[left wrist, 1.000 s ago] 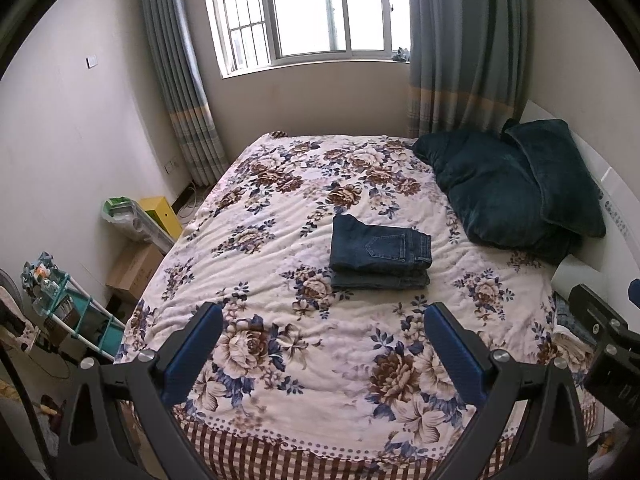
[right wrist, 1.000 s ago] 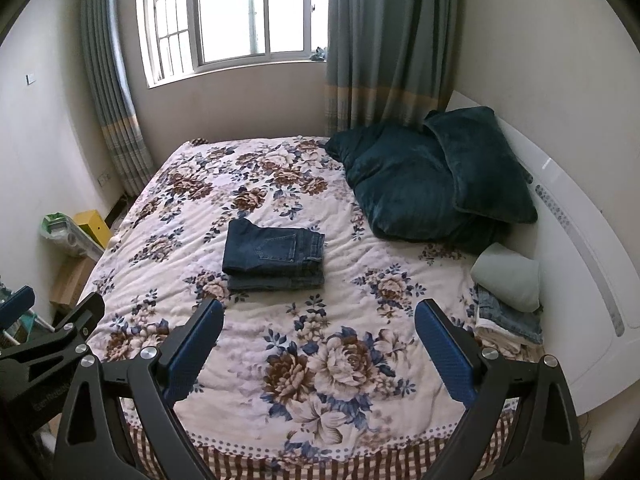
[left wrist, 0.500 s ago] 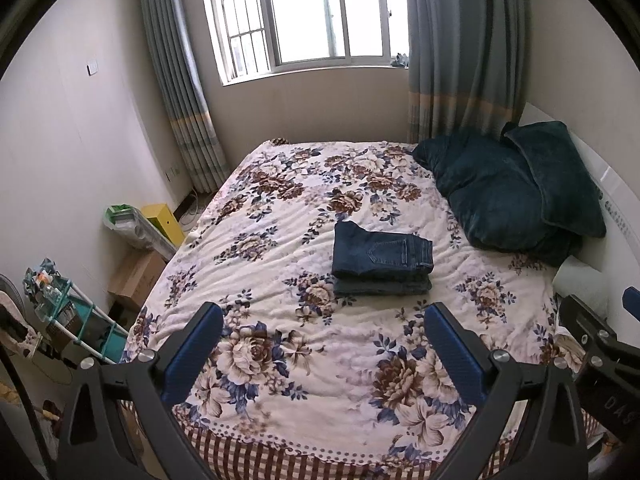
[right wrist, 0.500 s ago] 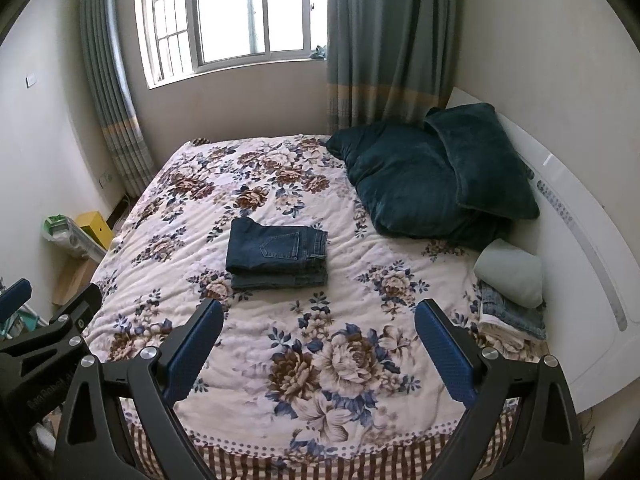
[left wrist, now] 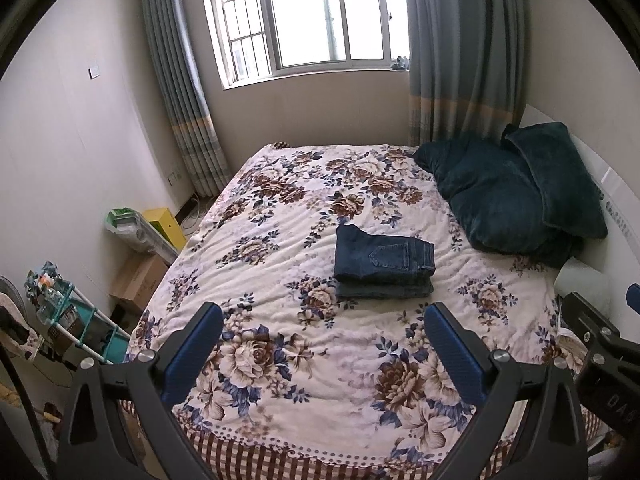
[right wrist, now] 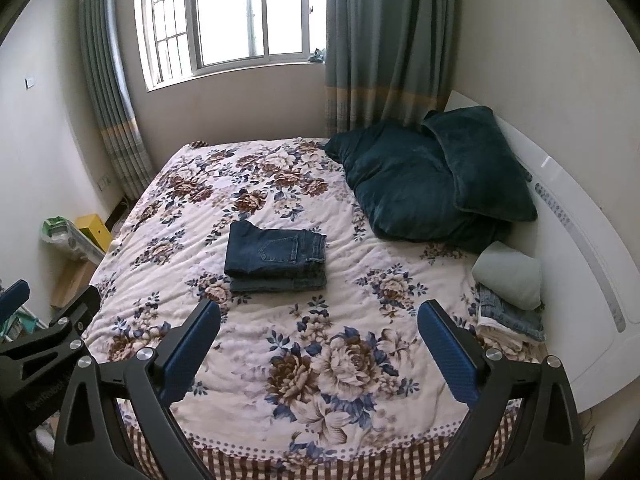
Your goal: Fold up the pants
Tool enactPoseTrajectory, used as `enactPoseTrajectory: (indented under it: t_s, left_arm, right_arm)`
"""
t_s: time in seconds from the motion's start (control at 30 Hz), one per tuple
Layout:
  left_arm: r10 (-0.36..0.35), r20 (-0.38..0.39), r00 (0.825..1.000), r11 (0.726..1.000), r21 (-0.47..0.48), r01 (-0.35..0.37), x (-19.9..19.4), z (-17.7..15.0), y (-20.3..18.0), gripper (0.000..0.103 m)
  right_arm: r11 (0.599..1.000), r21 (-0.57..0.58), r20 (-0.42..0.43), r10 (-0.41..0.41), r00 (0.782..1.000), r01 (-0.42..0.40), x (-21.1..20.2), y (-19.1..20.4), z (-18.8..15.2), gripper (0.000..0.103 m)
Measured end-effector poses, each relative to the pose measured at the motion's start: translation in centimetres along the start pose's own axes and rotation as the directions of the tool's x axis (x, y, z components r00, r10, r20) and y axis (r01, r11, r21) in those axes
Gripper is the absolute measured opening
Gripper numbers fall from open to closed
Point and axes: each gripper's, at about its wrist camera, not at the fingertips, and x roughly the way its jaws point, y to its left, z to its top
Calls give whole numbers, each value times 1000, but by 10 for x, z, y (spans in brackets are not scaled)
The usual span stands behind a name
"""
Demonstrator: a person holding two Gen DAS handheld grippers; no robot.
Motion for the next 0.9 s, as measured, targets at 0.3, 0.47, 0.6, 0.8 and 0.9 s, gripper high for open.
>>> enactPoseTrajectory:
  t_s: [0.3, 0.47, 0.6, 0.8, 0.9]
  left_arm:
    - [8, 10, 1000, 1000, -3, -8, -1, -3, 1, 103]
    - [7, 10, 1000, 1000, -1, -7, -1, -3, 2, 103]
    - [7, 4, 1000, 1000, -1, -7, -2, -4, 4, 103]
    - [2, 2, 1000, 1000, -5, -2, -3, -3, 8, 103]
    - [3, 2, 1000, 1000, 0, -3, -2, -4, 8, 103]
  right_arm:
    - [1000, 3, 0, -1, 1000, 1, -2, 0, -1, 101]
    - [1000, 5, -2, 3, 1000, -3, -1, 0, -1, 101]
    - [1000, 4, -3, 4, 1000, -4, -1, -1, -1, 101]
    - [1000, 10, -8, 2, 1000, -2, -5, 2, -5, 101]
    - [1000, 12, -7, -3, 1000, 4, -6, 1, -6, 101]
